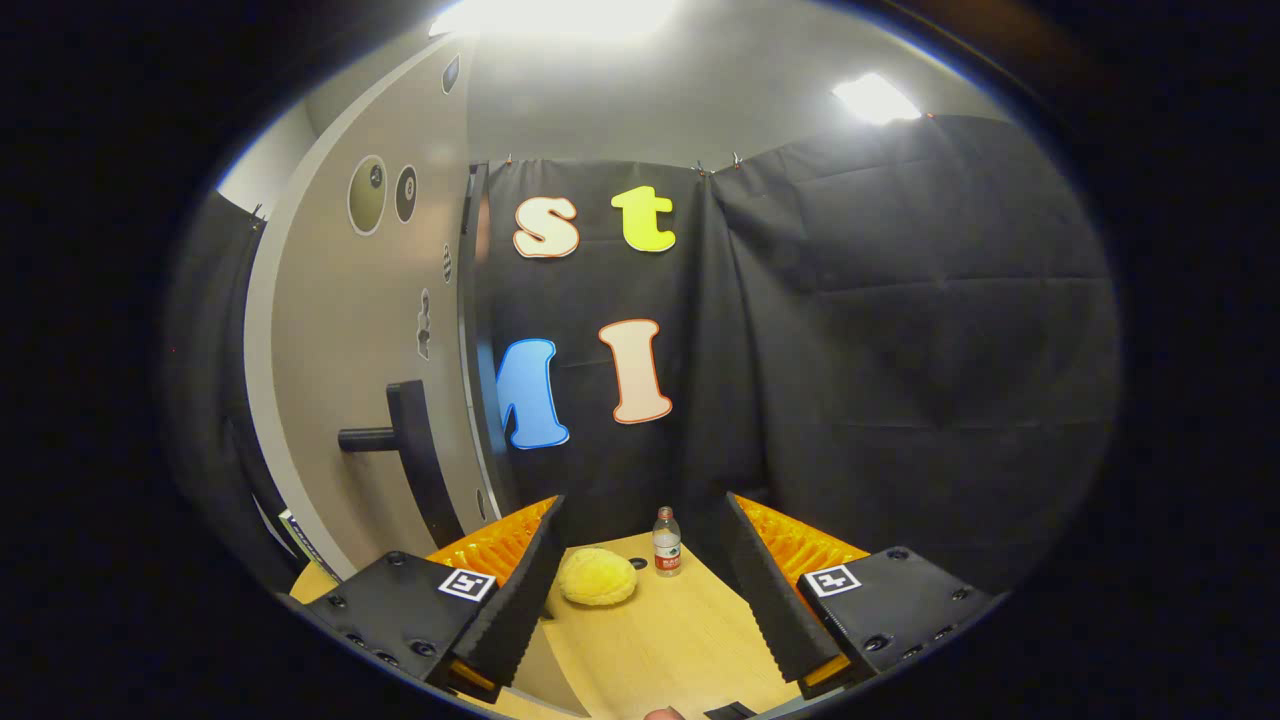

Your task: Open the shoe cabinet door, grab the shoes and put them into the shoe cabinet, then close the shoe cabinet door.

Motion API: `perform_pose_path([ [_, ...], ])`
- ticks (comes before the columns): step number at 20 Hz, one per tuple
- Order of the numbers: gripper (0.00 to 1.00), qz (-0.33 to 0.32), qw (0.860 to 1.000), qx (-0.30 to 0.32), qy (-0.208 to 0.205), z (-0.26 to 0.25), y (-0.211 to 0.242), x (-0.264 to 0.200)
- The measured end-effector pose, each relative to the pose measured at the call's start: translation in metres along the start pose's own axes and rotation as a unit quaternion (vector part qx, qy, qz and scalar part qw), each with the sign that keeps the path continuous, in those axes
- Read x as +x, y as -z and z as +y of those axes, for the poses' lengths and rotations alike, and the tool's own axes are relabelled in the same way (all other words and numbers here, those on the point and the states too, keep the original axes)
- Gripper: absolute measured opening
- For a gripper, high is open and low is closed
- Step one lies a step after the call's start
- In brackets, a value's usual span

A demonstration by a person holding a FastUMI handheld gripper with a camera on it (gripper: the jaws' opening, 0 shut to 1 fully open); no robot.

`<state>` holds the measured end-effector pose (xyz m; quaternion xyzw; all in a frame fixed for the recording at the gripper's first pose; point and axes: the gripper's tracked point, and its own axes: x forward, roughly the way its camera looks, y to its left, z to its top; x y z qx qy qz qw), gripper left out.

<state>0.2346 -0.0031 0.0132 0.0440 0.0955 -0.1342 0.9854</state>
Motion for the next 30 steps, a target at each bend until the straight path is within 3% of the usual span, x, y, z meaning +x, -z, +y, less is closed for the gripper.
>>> perform_pose_path([
  [11, 0.96, 0.018, 0.994, 0.002, -0.107, 0.104, 0.014, -0.029],
  [20, 0.96, 0.040, 0.982, 0.036, -0.181, 0.219, 0.029, -0.016],
  [26, 0.96, 0.037, 0.974, 0.013, -0.222, 0.298, 0.029, -0.002],
  [30, 0.96, 0.016, 0.971, -0.013, -0.238, 0.312, 0.023, -0.014],
])
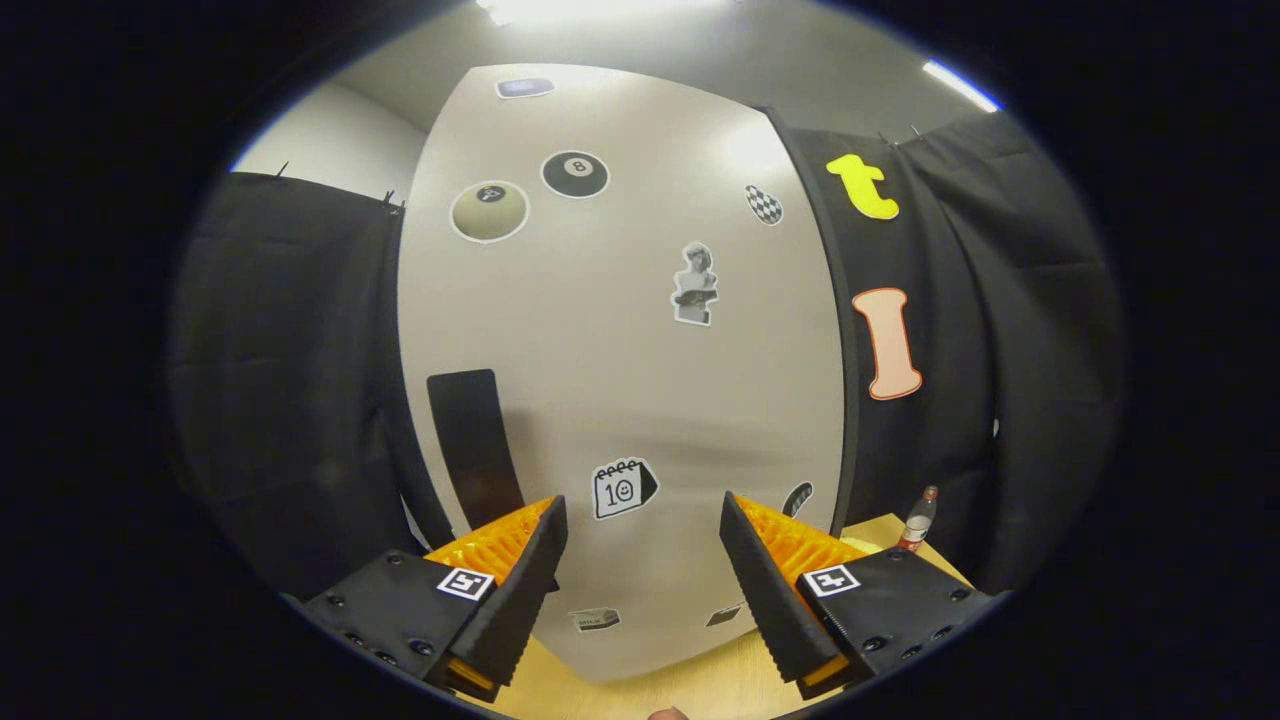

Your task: Open the shoe cabinet door, grab the shoes and put them into the shoe cabinet, then close the shoe cabinet door.

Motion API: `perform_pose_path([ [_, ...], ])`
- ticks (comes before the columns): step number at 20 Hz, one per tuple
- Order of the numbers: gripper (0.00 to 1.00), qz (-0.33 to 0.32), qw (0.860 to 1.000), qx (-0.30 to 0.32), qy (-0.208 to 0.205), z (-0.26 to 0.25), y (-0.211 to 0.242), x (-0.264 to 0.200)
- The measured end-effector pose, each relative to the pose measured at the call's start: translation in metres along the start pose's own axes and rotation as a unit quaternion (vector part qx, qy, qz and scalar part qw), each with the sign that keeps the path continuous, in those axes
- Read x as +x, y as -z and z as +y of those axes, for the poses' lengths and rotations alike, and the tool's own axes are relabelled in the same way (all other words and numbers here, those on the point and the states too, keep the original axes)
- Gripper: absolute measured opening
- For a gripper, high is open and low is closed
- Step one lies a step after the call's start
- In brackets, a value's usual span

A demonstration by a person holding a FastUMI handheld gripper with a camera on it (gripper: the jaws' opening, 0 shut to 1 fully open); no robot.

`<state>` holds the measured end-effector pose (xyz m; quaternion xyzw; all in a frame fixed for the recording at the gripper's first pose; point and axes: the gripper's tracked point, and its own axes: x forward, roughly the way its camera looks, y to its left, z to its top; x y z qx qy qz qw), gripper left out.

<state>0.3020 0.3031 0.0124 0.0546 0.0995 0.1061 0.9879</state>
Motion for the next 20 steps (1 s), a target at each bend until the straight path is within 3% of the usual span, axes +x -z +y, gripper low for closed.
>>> perform_pose_path([
  [4, 0.97, 0.001, 0.999, -0.031, -0.035, 0.008, 0.005, -0.030],
  [8, 0.98, 0.007, 0.998, -0.057, -0.023, -0.010, 0.013, -0.066],
  [20, 0.98, 0.029, 0.999, -0.039, 0.006, -0.071, 0.045, -0.139],
])
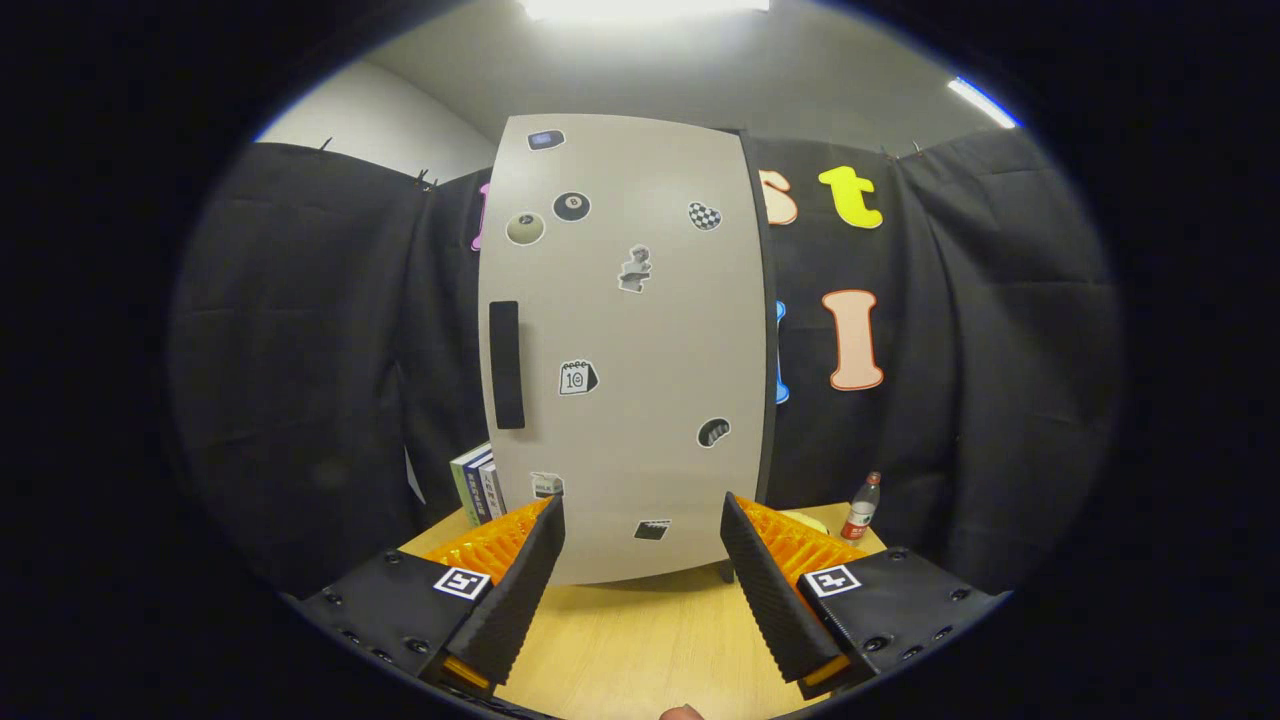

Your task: Open the shoe cabinet door, grab the shoes and put them into the shoe cabinet, then close the shoe cabinet door.

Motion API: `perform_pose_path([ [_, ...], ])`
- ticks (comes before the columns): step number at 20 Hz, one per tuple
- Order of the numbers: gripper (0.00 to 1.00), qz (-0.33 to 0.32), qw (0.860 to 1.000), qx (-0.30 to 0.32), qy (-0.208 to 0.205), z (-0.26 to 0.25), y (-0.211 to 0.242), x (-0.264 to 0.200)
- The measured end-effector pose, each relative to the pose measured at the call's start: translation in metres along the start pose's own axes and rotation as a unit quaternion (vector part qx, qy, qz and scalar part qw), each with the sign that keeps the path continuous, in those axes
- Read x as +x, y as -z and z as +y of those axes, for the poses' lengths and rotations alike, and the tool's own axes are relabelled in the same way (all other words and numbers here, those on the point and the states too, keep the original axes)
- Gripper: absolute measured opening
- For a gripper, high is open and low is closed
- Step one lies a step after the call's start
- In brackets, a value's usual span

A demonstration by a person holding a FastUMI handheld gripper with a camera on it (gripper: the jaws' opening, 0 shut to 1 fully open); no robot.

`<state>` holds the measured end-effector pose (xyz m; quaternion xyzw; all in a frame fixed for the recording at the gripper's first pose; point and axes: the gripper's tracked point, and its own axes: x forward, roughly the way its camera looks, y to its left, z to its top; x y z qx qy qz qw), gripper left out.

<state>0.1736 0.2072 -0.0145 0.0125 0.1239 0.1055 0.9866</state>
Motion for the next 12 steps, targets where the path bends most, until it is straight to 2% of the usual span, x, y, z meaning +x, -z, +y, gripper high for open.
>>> perform_pose_path([
  [6, 0.98, -0.021, 0.999, -0.019, 0.016, -0.019, 0.002, -0.017],
  [12, 0.98, -0.072, 0.997, -0.015, 0.017, -0.026, -0.005, -0.036],
])
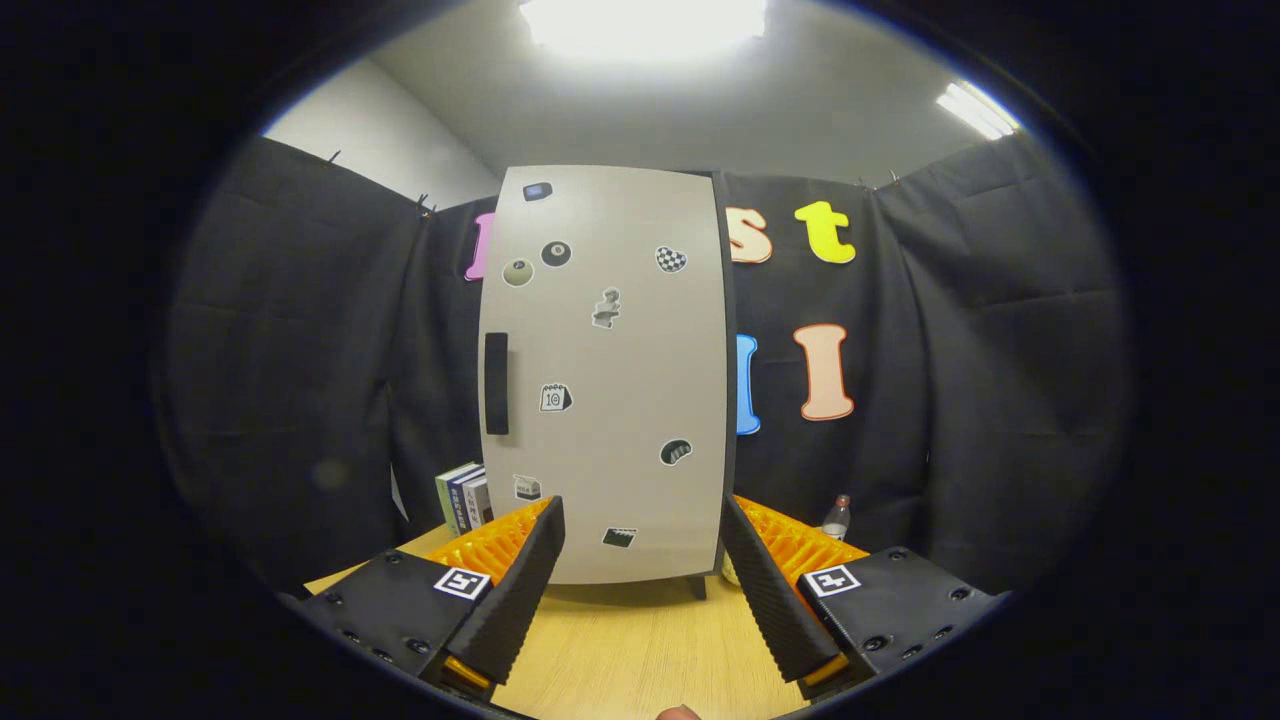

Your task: Open the shoe cabinet door, grab the shoes and put them into the shoe cabinet, then close the shoe cabinet door.

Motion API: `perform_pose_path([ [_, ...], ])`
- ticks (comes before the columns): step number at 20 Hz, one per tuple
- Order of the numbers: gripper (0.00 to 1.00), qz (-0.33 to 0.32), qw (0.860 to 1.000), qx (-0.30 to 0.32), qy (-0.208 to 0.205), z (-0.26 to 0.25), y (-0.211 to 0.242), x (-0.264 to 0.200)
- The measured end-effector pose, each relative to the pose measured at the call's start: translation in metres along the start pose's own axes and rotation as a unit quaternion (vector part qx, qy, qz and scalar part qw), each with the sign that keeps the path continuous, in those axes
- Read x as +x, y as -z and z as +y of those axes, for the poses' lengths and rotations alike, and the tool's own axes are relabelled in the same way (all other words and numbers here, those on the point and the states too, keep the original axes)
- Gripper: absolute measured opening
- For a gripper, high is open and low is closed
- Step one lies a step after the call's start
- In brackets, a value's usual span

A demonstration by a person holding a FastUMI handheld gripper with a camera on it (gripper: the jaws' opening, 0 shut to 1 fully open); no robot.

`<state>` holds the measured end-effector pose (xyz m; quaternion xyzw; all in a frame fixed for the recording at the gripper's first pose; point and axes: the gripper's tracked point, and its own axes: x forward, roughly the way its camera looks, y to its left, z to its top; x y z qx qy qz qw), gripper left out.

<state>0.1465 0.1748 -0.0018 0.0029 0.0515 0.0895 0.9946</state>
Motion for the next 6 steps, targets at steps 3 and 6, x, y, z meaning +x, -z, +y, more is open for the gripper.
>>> perform_pose_path([
  [3, 0.98, -0.004, 1.000, -0.012, 0.003, -0.003, 0.004, -0.007],
  [6, 0.98, -0.007, 1.000, -0.010, 0.006, -0.005, 0.005, -0.015],
])
